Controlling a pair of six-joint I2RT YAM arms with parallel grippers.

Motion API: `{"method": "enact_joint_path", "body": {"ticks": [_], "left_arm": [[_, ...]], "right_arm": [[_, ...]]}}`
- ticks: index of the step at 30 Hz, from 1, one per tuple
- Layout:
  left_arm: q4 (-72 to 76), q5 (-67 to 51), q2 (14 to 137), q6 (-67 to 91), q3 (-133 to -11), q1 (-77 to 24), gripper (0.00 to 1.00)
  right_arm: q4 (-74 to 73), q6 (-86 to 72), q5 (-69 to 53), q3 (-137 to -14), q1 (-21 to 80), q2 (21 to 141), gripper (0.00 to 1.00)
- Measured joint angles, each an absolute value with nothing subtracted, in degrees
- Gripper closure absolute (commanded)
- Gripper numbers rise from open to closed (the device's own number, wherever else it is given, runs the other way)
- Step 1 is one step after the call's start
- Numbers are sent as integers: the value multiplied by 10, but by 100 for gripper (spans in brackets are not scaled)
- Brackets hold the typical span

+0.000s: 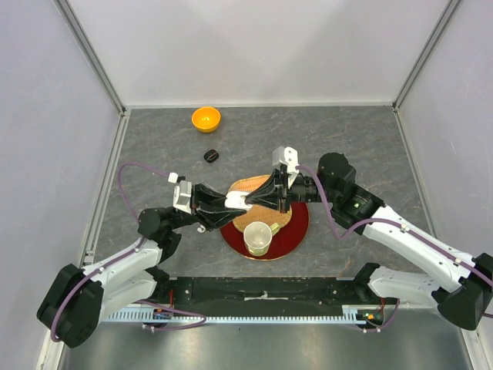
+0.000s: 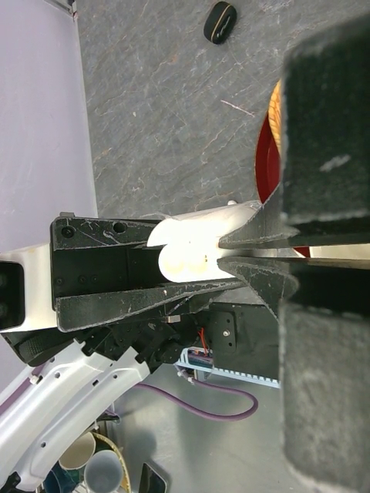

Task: Insert the wireless bluetooth earbuds into the charging case
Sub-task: Place the earbud in the charging case.

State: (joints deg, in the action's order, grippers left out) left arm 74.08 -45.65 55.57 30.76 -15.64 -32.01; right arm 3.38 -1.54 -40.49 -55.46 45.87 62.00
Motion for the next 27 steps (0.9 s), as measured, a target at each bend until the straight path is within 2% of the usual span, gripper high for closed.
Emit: {"method": "enact_joint_path", "body": {"ticks": [3,21,27], "left_arm": [[740,-455,555,308,-156,-320,98],[739,-440,547,308,-155,-320,98],[738,-434,545,308,-154,-320,98]], "right_arm": [[34,-15,-404,-554,459,620,97],[64,-34,-381,-548,464,626,99],[65,-34,-374,-548,466,627,89]]}}
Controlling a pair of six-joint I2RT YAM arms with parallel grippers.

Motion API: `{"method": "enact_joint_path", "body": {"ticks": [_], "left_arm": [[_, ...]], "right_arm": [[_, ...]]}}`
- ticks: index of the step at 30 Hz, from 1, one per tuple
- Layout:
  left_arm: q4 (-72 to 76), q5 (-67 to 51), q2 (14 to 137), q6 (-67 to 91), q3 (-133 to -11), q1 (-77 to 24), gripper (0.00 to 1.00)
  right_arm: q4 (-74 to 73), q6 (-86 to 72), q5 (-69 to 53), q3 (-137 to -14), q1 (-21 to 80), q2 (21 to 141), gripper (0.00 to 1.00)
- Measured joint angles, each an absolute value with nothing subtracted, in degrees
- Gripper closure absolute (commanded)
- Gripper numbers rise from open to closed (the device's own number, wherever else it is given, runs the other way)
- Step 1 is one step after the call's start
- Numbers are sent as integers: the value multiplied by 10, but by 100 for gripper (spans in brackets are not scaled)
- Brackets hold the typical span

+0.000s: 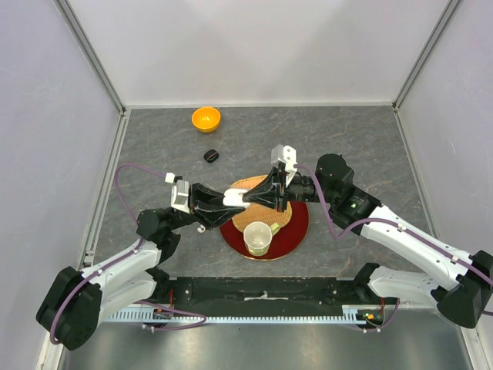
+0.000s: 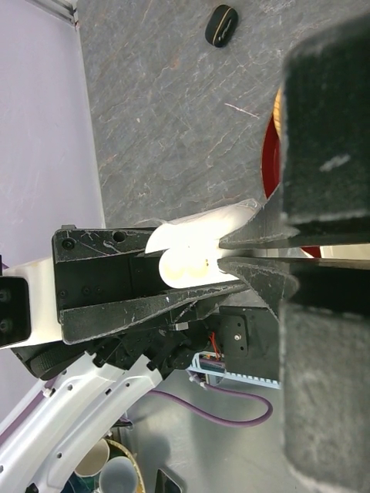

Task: Insert the wireless bluetooth earbuds into the charging case
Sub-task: Place the earbud in the charging case.

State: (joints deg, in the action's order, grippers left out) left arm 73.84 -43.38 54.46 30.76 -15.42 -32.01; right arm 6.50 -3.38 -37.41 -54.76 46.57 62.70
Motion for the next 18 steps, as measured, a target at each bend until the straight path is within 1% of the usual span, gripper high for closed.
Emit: {"method": "enact_joint_path", "body": {"ticks": [1,3,4,6,8,9,13,15,18], "left_arm": [[738,-434,544,308,-153,-320,98],[737,-433,543,307,-151,-320,98],[738,-431,543,307,-150,-320,98],[736,-430,543,307,-148,-320,98],[733,-429,543,307,-147,-320,98],[733,-427,543,307,-147,-320,98],[729,-415,544,306,-147,-319,98],[729,-409,544,306,-147,-319,98],[730,-405,544,305,-146,-319,98]], "right_arm": [[63,-34,-374,-548,466,628,84],[59,-33,-374,-548,467,629,78],[53,-32,-374,-548,467,630,72],[49,-33,-372,-548,467,632,68],[46,-34,-370,-548,467,632,61],[44,-34,-370,-548,467,632,52],[34,-38,-369,-552,469,632,43],[33,-39,-369,-554,470,632,41],[30,-43,-368,-554,470,628,39]]}}
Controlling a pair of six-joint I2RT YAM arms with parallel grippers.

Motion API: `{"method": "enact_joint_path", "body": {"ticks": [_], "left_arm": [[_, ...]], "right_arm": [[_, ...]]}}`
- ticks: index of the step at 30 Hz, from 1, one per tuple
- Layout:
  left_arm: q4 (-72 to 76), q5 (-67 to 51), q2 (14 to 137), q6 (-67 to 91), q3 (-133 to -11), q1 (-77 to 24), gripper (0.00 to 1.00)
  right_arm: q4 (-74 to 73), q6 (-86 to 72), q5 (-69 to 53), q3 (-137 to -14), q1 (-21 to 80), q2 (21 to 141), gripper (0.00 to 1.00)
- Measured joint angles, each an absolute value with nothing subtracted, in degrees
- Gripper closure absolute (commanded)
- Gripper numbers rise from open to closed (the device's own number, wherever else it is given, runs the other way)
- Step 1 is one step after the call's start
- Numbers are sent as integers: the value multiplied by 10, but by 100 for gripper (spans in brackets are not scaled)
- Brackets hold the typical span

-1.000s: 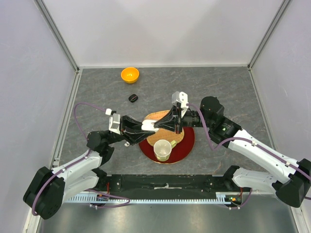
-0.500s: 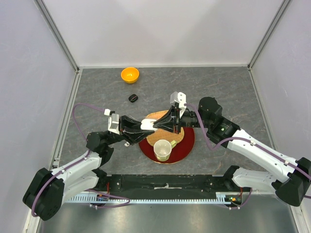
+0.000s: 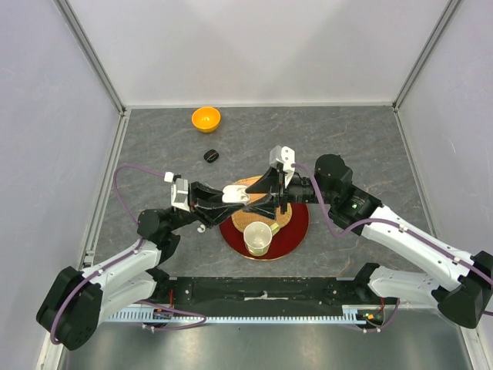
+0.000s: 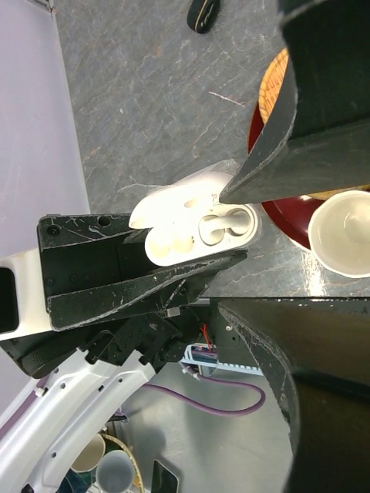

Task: Insert the wireless bluetooth earbuds into the charging case
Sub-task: Place the earbud in the charging case, then pick up the earbud from the center of the board.

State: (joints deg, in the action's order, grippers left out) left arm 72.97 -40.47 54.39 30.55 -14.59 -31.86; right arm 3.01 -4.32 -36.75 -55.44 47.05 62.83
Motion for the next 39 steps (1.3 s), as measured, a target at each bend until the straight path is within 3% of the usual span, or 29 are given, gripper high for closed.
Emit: {"method": "enact_joint_path", "body": {"ticks": [9,19,27,34,39], "left_arm": [[739,-406,529,293,-139,-320,98],[742,-406,448,261,-134,-320,98],[738,-406,371,241,-120,-320,98],[697,-406,305,215,-121,-320,98],[661,-406,283,203,-142,-320,98]], "right_arm": [[33,-43,-334,-554,467,555,37],[48,-71,-198,-561,415,504,35],[45,-198,-208,-609,241,635,38],[45,-315,-281,-623,242,787,41],[32,-347,-273,-632,308,846,45]]}}
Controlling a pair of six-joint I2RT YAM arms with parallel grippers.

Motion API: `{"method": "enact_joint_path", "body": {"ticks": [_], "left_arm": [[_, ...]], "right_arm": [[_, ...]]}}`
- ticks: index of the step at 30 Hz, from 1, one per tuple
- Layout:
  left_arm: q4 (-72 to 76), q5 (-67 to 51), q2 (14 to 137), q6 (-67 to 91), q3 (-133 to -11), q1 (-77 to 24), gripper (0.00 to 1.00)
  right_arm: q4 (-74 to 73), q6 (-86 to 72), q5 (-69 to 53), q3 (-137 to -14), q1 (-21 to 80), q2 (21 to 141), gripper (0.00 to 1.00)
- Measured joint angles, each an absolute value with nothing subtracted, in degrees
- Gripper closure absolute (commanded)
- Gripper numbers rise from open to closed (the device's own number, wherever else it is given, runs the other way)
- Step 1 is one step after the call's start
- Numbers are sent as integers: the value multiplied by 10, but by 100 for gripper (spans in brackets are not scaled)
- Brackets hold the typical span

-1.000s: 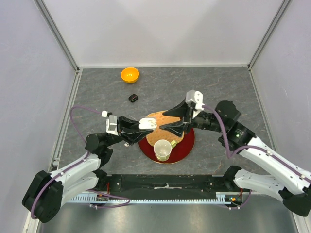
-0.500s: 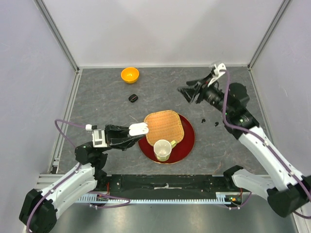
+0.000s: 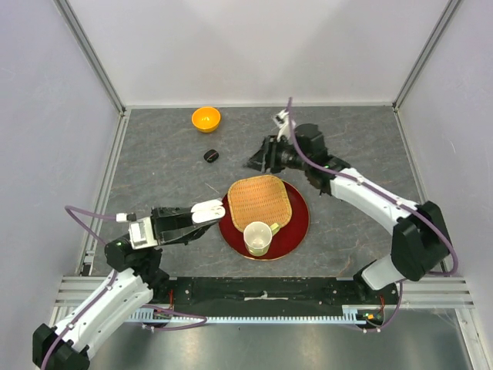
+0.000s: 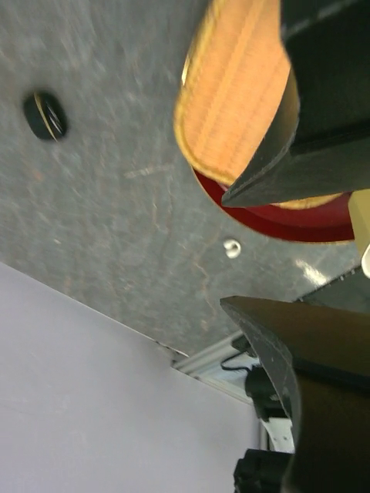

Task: Insert the wireless bluetooth earbuds into the charging case
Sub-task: Pick up the earbud from the center of the board.

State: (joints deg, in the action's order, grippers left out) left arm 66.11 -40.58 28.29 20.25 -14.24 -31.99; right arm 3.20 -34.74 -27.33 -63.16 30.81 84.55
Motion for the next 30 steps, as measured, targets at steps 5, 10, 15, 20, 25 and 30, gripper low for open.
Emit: {"method": "enact_joint_path", "body": {"ticks": [5,10,15,20,25,30], "left_arm": [[638,-406,268,195,-164,-320,98],[613,-406,249,187,-174,-320,98],[586,-406,238,177,-186,-320,98],[564,-406,226,168,-189,-320,98],[540,-406,213,157,-190,-320,98],[523,-405,206,150,-191,-320,98]], "right_arm": [[42,-390,-253,-648,382,903,47],[96,-460,-234,-645,437,955,48],[140,-522,-201,-649,492,1005,50],[109,-568,-116,-667,541,1046,48],[60,-601,-23,-695,582,1065,48],[23,-635,51,-729,616,1086,46]]}}
